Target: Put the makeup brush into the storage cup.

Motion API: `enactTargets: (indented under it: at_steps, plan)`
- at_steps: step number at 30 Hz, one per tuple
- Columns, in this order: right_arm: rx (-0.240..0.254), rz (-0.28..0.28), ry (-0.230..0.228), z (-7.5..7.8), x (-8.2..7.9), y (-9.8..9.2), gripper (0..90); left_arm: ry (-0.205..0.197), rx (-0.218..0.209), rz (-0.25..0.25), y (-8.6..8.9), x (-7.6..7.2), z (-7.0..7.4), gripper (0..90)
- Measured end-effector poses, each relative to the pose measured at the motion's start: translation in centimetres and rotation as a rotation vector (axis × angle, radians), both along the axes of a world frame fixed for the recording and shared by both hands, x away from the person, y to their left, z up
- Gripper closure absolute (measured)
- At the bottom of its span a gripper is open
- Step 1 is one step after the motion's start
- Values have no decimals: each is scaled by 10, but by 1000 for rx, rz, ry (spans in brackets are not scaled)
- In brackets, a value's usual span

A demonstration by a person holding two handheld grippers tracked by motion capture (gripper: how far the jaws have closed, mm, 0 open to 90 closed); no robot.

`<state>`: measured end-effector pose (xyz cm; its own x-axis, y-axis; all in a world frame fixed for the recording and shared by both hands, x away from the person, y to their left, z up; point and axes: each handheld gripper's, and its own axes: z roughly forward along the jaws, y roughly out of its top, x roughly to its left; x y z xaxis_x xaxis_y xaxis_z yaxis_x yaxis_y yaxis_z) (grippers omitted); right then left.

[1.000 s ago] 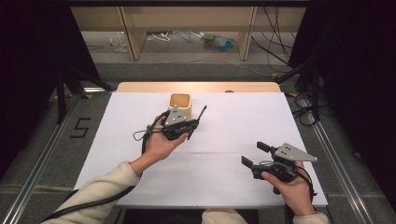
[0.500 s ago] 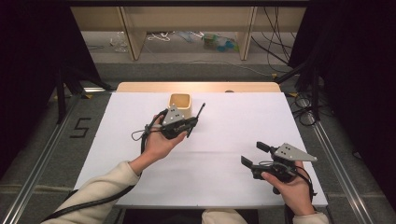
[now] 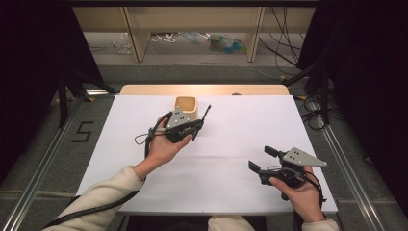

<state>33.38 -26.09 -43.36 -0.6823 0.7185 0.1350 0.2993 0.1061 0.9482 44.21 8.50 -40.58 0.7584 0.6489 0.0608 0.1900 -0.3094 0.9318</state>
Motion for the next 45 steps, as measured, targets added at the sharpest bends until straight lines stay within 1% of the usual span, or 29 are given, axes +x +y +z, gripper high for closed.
enactTargets:
  at_steps: [2, 5, 18, 19, 29, 30, 31, 34, 35, 36, 39, 45]
  plan:
    - [-2, -1, -7, 0, 1, 0, 171, 0, -3, 2, 0, 0, 0, 843]
    - [-1, 0, -4, 0, 0, 0, 170, -4, -11, 6, 1, 0, 1, 843]
    - [-2, 0, -6, -1, 1, 0, 170, -18, -15, 13, 2, 1, 4, 843]
    - [-2, -1, -6, -1, 1, 0, 170, -15, -22, 14, 2, 1, 4, 843]
    - [-2, 1, -4, -1, 1, 0, 170, -29, -33, 21, 5, 2, 7, 843]
    - [-3, 0, -6, -1, 1, 0, 170, -31, -36, 28, 6, 2, 7, 843]
    - [6, -2, -11, -1, 1, 1, 171, -33, -37, 28, 6, 3, 7, 843]
    - [6, -2, -11, -1, 1, 1, 170, -31, -43, 32, 7, 3, 7, 843]
    - [-14, -8, -5, 0, 1, 0, 170, -29, -45, 34, 7, 3, 7, 843]
    - [-2, 0, -5, -1, 1, 0, 170, -32, -44, 35, 7, 3, 7, 843]
    - [-3, 1, -7, -1, 1, 0, 170, -40, -43, 37, 8, 4, 7, 843]
    - [-2, 0, -6, -1, 1, 0, 170, -43, -49, 42, 9, 5, 9, 843]
